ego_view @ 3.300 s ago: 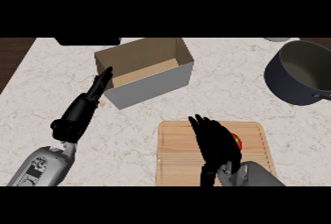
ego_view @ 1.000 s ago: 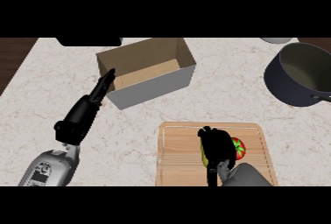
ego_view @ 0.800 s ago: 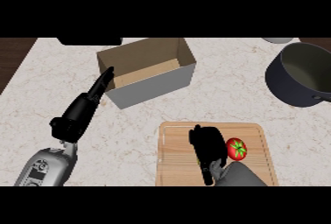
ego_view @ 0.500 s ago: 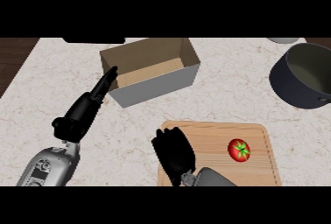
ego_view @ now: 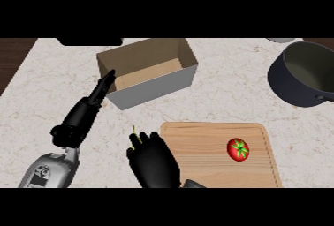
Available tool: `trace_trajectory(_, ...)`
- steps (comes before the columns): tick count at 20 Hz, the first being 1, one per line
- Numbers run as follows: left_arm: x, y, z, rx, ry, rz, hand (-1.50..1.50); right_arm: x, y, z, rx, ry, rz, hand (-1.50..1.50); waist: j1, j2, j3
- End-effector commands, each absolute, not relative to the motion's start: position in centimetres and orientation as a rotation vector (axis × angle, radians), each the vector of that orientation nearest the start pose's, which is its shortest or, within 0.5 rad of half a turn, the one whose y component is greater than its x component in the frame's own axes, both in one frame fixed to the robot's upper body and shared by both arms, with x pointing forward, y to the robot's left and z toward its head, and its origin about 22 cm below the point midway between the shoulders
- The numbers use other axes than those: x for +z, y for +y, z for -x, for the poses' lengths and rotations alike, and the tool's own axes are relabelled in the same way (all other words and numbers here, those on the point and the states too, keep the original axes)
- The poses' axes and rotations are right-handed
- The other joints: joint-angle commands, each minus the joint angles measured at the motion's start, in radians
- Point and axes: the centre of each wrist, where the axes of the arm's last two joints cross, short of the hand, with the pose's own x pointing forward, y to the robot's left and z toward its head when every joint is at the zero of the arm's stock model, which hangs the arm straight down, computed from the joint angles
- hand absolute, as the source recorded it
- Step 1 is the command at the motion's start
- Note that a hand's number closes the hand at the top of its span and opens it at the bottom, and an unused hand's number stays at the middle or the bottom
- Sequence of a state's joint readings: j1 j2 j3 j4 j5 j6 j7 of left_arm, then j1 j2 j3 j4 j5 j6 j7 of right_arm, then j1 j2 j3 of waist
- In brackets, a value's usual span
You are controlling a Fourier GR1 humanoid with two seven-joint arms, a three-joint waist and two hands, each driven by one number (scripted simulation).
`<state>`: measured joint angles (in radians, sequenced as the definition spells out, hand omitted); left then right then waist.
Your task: Pick the pear from the cutting board and place it in the cardboard box
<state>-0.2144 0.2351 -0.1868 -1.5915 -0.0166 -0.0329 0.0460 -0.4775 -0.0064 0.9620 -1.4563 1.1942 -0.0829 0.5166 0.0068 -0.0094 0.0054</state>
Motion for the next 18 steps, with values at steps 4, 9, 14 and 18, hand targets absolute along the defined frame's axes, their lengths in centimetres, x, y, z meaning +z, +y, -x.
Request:
trace_trajectory(4,4.3,20.9,-28.1,-0.450,-1.598,0.028,0.00,11.0,-0.1,-16.0,1.366,-2.022,0.720,1.50,-0.015,0.005,-0.005)
trace_trajectory(9,4.4,20.3,-28.3,-0.443,-1.615,0.020,0.00,15.1,-1.9,-12.4,1.192,-2.125,0.655,1.50,-0.017,0.005,-0.006)
trace_trajectory(14,2.4,20.9,-27.3,-0.434,-1.606,0.031,0.00,17.4,-3.6,-12.6,1.070,-2.082,0.658,1.50,-0.009,0.008,-0.006)
trace_trajectory(18,3.9,20.1,-28.5,-0.454,-1.613,0.040,0.00,18.4,-4.1,-14.6,1.021,-2.066,0.721,1.50,-0.010,0.009,-0.006)
